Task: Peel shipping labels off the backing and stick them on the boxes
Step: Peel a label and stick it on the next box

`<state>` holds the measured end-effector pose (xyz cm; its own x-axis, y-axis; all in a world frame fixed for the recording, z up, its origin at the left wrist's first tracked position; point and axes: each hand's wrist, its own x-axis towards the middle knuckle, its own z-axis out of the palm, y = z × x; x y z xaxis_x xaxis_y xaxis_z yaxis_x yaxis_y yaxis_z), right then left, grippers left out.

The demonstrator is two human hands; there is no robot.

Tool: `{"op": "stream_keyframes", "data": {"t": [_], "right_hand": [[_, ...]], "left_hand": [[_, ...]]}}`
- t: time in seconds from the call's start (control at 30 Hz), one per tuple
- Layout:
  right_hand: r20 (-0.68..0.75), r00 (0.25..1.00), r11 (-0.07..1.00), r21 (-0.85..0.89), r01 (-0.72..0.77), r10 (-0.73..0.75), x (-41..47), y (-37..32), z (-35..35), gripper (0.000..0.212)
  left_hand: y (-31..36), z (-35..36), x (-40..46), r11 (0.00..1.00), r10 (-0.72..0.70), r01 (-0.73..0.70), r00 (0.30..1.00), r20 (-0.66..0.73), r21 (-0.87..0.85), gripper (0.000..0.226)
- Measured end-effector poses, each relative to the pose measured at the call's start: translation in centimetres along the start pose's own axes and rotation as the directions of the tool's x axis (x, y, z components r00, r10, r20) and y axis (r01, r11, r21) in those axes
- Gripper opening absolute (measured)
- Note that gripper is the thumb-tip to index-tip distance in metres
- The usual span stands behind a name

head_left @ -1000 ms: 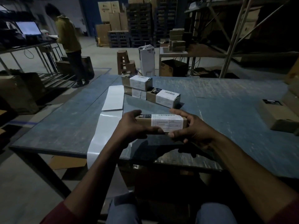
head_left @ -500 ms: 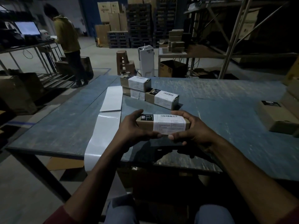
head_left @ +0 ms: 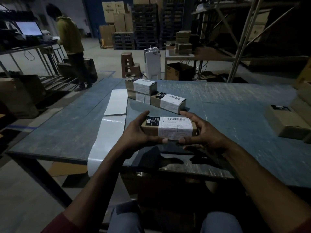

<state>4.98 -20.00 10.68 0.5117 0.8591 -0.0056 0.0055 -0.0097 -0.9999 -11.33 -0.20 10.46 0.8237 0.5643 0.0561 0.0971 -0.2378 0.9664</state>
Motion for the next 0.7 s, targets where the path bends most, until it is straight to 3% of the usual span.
{"op": "stream_keyframes", "data": {"t": [0.17,0.33,0.43,0.53,0.7], "right_hand": [[-0.063,0.995,0.994,-0.081,0.073,-0.078,0.3,0.4,1.0,0.084],[-0.020,0.991,0.973,-0.196,0.124,-0.131,0.6,0.7,0.1,0.096],[-0.103,0.982,0.978,-0.152,0.142,-0.158,0.6,0.7,1.0,0.082],[-0.174,0.966,0.975,-0.151,0.165,-0.190,0.7,0.8,1.6,0.069],[-0.094,0.986,0.979,-0.161,0.124,-0.140,0.5,1.1,1.2,0.083]], "left_hand": [[0.0,1.4,-0.2,0.999,0.035,-0.032,0.984,-0.177,0.024,0.120],[-0.9,1.1,0.1,0.978,0.151,-0.123,0.975,-0.164,0.171,0.128],[-0.5,1.4,-0.2,0.966,0.191,-0.146,0.958,-0.212,0.212,0.141],[-0.3,1.7,-0.3,0.969,0.197,-0.152,0.953,-0.232,0.197,0.137],[-1.1,1.3,-0.4,0.953,0.203,-0.159,0.967,-0.156,0.257,0.133]]}}
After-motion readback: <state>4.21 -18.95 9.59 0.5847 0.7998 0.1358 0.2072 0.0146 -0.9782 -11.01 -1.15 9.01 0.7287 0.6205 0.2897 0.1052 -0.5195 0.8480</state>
